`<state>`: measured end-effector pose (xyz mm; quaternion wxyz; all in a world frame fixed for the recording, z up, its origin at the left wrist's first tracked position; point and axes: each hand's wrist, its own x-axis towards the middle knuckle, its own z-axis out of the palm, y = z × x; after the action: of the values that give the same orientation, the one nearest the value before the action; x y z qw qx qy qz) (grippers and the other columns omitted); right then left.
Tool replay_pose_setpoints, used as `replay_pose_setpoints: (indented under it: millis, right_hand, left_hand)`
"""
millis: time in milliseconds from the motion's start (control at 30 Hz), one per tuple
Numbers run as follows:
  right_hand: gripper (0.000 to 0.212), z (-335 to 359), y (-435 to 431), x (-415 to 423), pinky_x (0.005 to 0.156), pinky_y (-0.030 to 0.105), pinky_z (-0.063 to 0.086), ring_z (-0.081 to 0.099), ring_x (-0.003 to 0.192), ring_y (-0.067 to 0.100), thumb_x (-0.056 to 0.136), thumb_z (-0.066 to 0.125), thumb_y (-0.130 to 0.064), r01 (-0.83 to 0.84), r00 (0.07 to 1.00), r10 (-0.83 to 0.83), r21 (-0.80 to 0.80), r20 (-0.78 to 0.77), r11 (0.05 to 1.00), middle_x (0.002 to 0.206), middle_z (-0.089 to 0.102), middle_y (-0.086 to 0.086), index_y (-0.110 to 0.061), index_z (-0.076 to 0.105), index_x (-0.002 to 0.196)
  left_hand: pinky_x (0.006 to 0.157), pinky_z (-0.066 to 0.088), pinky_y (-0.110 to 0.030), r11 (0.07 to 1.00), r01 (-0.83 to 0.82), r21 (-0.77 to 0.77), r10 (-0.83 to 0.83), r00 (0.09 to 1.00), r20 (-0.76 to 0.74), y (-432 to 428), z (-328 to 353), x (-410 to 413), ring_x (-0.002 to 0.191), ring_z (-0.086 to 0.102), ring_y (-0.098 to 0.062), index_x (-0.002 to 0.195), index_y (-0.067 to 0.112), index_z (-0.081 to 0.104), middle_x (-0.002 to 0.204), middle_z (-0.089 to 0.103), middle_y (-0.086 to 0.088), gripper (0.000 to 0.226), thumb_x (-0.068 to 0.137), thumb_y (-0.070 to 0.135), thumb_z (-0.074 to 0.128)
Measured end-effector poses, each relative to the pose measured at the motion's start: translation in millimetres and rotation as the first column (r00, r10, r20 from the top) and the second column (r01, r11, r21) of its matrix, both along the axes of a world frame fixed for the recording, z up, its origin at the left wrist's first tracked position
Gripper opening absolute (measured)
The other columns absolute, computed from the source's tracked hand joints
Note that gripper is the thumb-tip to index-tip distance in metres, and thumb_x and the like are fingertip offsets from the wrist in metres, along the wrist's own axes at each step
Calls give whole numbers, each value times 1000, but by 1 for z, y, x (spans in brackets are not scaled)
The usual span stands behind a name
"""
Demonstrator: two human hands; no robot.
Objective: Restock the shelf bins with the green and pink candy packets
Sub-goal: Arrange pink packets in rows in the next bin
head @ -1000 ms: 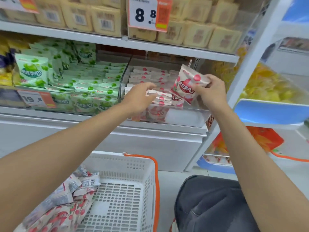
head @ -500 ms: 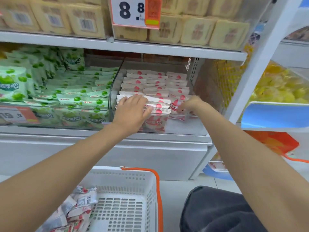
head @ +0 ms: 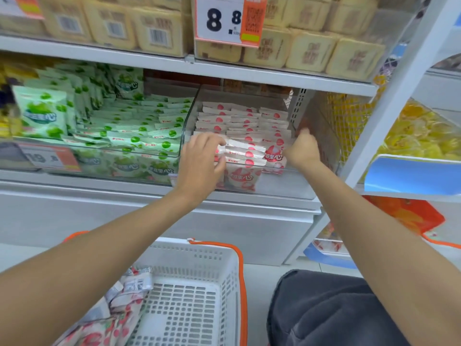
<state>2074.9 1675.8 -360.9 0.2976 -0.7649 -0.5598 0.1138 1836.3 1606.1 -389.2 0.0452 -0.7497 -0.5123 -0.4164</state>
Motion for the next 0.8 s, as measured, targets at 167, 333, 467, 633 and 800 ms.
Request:
replay_pose_setpoints:
  millis: [167,333,467,633,800]
  right_hand:
    - [24,-9,-77,-57,68,34,42,52,78,23,78,54,2,-296,955,277,271,106,916,87,56,2,-13,55,97]
    - [24,-69,-125,-126,65,37,44,51,73,23,71,54,0,-611,786,600,40,152,790,77,53,-2,-22,51,81]
    - [18,-110,-143,-159,70,33,46,52,74,21,77,57,-2,-755,608,793,-287,30,589,75,57,-3,-20,57,81]
    - [14,-134,-148,-170,89,31,47,50,75,14,84,59,-9,-748,456,889,-558,-40,358,72,46,-13,-22,55,85]
    - [13,-132,-143,-175,95,38,48,48,71,9,84,60,-9,-729,474,879,-585,-56,356,73,47,-13,-22,58,84]
  left_hand:
    - [78,45,-41,974,37,-223,-21,997,73,-48,-33,-41,90,54,-24,104,13,58,100,53,-1,18,86,9,57]
    - [79,45,-31,708,-61,-704,-59,988,-145,-82,-92,-115,94,59,-23,99,21,60,108,58,0,16,88,11,54]
    - [90,47,-31,429,-278,-859,-207,896,-393,-105,-153,-172,111,56,-19,116,23,60,124,58,2,29,92,9,50]
    - [113,31,-46,559,-551,-620,-481,394,-783,-129,-214,-213,134,43,-26,138,17,45,141,49,-5,47,93,2,49]
    - [113,30,-47,530,-635,-562,-531,268,-804,-137,-235,-229,137,39,-29,143,16,41,143,43,-4,43,100,16,49]
